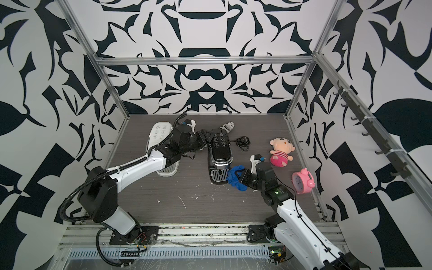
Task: Wipe the surface of a coffee machine
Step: Wipe the dirt from the surface of the coffee machine.
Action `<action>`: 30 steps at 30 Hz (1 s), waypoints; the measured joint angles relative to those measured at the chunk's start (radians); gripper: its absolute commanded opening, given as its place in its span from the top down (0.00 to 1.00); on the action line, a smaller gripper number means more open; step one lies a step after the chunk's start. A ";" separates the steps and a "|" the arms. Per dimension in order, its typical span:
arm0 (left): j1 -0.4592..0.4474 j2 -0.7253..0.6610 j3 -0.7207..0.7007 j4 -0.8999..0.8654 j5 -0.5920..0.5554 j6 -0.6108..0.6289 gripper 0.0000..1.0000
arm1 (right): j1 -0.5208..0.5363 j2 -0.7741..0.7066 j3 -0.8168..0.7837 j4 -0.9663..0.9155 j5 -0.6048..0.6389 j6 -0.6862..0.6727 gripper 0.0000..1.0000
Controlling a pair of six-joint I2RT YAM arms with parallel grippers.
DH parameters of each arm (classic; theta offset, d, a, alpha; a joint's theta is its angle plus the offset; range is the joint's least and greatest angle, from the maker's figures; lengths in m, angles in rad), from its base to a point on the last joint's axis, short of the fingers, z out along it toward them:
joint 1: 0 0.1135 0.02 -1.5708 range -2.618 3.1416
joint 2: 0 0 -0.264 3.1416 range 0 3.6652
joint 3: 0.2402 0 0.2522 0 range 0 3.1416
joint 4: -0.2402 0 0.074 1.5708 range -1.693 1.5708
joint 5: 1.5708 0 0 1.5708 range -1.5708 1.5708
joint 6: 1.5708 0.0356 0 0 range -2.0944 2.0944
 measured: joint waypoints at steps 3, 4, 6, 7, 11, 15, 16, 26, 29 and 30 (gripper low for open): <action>0.000 0.000 0.005 -0.007 0.000 0.000 0.29 | 0.000 -0.021 0.169 -0.039 0.035 -0.046 1.00; 0.000 0.000 0.006 -0.009 0.000 0.000 0.29 | 0.000 -0.021 0.222 -0.029 0.037 -0.057 1.00; 0.000 0.000 0.010 -0.014 0.000 0.000 0.29 | 0.000 -0.011 0.285 0.018 0.026 -0.061 1.00; 0.000 0.001 0.014 -0.019 0.000 0.000 0.29 | 0.003 -0.008 0.296 0.047 0.014 -0.061 1.00; 0.000 0.008 0.034 -0.045 0.000 0.009 0.29 | 0.058 0.054 0.288 0.108 -0.022 -0.069 1.00; 0.000 0.013 0.043 -0.054 -0.001 0.013 0.29 | 0.146 0.135 0.225 0.127 -0.037 -0.106 1.00; 0.000 0.013 0.043 -0.052 -0.005 0.013 0.30 | 0.163 0.135 0.210 0.159 -0.031 -0.118 1.00; 0.001 0.016 0.045 -0.053 -0.006 0.017 0.30 | 0.309 0.005 0.137 0.094 0.000 -0.204 1.00; 0.001 0.018 0.050 -0.056 -0.006 0.020 0.30 | 0.371 0.044 0.138 0.070 0.017 -0.245 1.00; 0.001 0.019 0.050 -0.056 -0.005 0.020 0.30 | 0.392 0.062 0.139 0.069 0.030 -0.255 1.00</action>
